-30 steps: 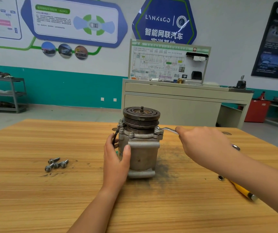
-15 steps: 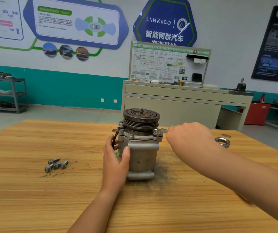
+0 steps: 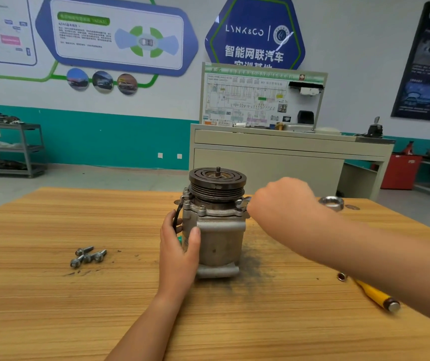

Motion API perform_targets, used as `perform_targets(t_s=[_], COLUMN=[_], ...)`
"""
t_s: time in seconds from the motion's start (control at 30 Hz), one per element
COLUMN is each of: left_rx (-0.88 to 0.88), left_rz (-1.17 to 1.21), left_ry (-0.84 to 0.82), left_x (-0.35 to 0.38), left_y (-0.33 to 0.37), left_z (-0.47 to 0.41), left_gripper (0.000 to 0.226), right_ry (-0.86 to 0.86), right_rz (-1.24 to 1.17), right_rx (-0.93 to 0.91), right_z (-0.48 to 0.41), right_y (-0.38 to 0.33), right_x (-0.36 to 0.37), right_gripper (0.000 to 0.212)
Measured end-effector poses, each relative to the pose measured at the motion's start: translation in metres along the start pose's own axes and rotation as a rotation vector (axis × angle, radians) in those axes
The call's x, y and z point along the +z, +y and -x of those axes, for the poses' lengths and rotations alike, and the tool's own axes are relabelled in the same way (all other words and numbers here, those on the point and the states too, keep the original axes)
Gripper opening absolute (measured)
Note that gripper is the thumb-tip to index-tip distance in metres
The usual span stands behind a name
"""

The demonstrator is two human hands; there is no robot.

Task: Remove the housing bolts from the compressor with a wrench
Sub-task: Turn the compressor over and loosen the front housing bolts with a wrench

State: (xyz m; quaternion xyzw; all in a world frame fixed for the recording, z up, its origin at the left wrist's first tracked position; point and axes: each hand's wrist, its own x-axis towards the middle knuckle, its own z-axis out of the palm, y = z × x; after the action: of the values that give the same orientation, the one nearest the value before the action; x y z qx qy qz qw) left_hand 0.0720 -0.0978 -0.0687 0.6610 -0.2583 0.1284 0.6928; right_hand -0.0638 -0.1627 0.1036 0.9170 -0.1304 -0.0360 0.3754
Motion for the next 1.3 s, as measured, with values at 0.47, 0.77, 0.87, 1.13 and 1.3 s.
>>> perform_targets(t_s=[0.47,0.77,0.87,1.13,1.3], left_rx=[-0.012,-0.026,-0.025,-0.037,-0.015], left_rz=[-0.027,-0.025,-0.021,-0.019,-0.036], left_ry=[0.004,0.008,0.001,0.002,0.000], left_x=[0.000,-0.001,-0.001,-0.001,-0.001], left_y=[0.001,0.002,0.003,0.006,0.002], left_z=[0.001,0.001,0.002,0.003,-0.001], left_gripper=[0.057,0.058,0.060,0.070,0.059], right_ry=[0.191,0.153,0.169,0.258,0.258], right_rz=[-0.091,0.006,0.006,-0.231,-0.182], right_rx=[-0.018,-0.007,0.029,0.186,0.136], right_z=[-0.014,-0.007,-0.005,-0.004,-0.009], right_y=[0.025,0.012,0.012,0.001,0.015], right_x=[0.054,0.040,0.053,0.098,0.087], right_gripper=[0.024,0.014,0.018,0.022,0.021])
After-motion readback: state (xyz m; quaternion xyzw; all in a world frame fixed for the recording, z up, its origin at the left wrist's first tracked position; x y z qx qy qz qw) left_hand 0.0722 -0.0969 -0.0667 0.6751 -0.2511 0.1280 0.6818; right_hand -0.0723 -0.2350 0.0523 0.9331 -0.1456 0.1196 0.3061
